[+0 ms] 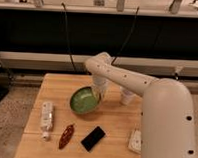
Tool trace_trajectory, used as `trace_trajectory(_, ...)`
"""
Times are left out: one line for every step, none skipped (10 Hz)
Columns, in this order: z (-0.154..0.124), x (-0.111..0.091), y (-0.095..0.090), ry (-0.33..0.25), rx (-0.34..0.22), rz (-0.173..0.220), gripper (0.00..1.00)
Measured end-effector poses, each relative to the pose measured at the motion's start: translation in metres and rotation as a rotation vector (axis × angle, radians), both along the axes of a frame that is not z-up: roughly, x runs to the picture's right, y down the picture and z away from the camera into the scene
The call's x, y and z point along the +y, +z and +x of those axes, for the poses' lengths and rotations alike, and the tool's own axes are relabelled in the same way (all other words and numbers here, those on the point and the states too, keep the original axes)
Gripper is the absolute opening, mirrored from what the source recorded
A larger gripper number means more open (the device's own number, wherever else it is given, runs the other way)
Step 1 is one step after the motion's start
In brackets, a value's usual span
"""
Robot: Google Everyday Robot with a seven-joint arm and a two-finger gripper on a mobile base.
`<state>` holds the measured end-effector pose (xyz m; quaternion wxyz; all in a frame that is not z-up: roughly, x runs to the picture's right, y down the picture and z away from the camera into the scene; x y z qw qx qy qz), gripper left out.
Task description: Drag the ceramic bowl in a circle
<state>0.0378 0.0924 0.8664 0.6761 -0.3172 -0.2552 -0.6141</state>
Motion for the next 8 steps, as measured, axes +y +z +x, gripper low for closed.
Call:
trace_trajectory(0.003, -0.006, 0.005, 0.024, 0.008, 0.001, 0.0)
trace_trajectory(0.002, -0.008, 0.009, 0.039, 0.002, 0.0, 0.0)
trace_trajectory(-0.002, -0.009, 0.012, 0.049, -0.015, 0.0, 0.0)
trace_trajectory(-0.003, -0.009, 0.012, 0.041, -0.018, 0.0, 0.0)
trace_trajectory(-0.007, -0.003, 0.007, 0.023, -0.016, -0.004, 0.0)
trace_trajectory(-0.008, 0.004, 0.002, 0.019, -0.011, -0.008, 0.0)
trace_trajectory(-0.004, 0.009, 0.0, 0.012, -0.001, -0.009, 0.0)
trace_trajectory(-0.004, 0.012, -0.001, 0.014, -0.005, -0.011, 0.0)
